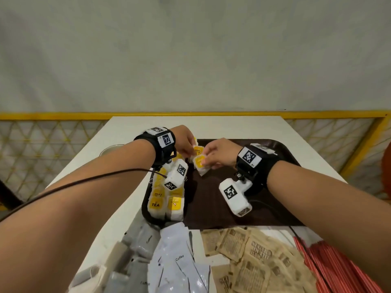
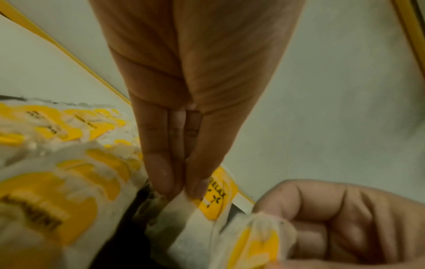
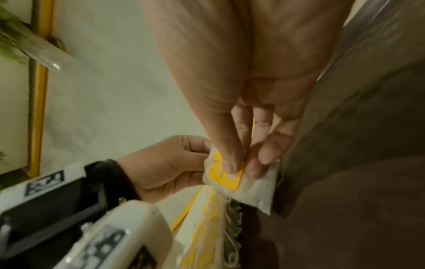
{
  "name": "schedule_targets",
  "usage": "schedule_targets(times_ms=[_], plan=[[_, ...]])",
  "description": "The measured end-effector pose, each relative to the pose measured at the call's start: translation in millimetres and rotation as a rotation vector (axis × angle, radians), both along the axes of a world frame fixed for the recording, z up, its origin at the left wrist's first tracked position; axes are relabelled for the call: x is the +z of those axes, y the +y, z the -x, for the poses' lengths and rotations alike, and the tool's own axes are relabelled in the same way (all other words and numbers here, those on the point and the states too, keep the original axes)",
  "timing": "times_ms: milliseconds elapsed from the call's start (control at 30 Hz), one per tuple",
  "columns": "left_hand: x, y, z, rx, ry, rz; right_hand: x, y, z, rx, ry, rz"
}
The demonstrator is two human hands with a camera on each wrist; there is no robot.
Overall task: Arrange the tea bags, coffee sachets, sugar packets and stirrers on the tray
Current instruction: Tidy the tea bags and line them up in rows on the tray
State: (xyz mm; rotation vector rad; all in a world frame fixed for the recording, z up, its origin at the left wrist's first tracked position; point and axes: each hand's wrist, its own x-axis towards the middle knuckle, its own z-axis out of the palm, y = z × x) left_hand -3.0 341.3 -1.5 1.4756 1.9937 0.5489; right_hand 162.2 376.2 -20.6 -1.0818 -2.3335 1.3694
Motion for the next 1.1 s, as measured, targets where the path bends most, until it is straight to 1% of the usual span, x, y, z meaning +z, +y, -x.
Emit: schedule_targets(times_ms=[133, 233, 333, 500, 667, 867, 1000, 1100], plan=[[0, 2, 8, -0.023, 0.009, 0.031, -6, 5, 9, -0.006, 0.038, 0.06], [2, -1, 15, -0.036, 0.011, 0.035, -3, 12, 6, -0.088, 0.07, 0.064], [1, 1, 20, -0.004, 0.001, 0.01, -4, 19, 4, -0.171, 0.074, 0.02], [-3, 6, 21, 0.035, 0.02, -0.021, -12, 17, 14, -0.139, 0.044, 0.005], [-6, 12, 18, 0.042, 0.097, -0.017, -15, 19, 25, -0.138, 0.042, -0.032], [-7, 15, 21, 0.003, 0.07, 0.009, -21, 20, 24, -0.1, 0.057, 0.001], [-7, 17, 25, 0.017, 0.054, -0.009, -22, 21, 22, -0.101, 0.065, 0.032], [-7, 21, 25, 0.017, 0.081, -0.012, -22, 20, 22, -0.097, 0.075, 0.035]])
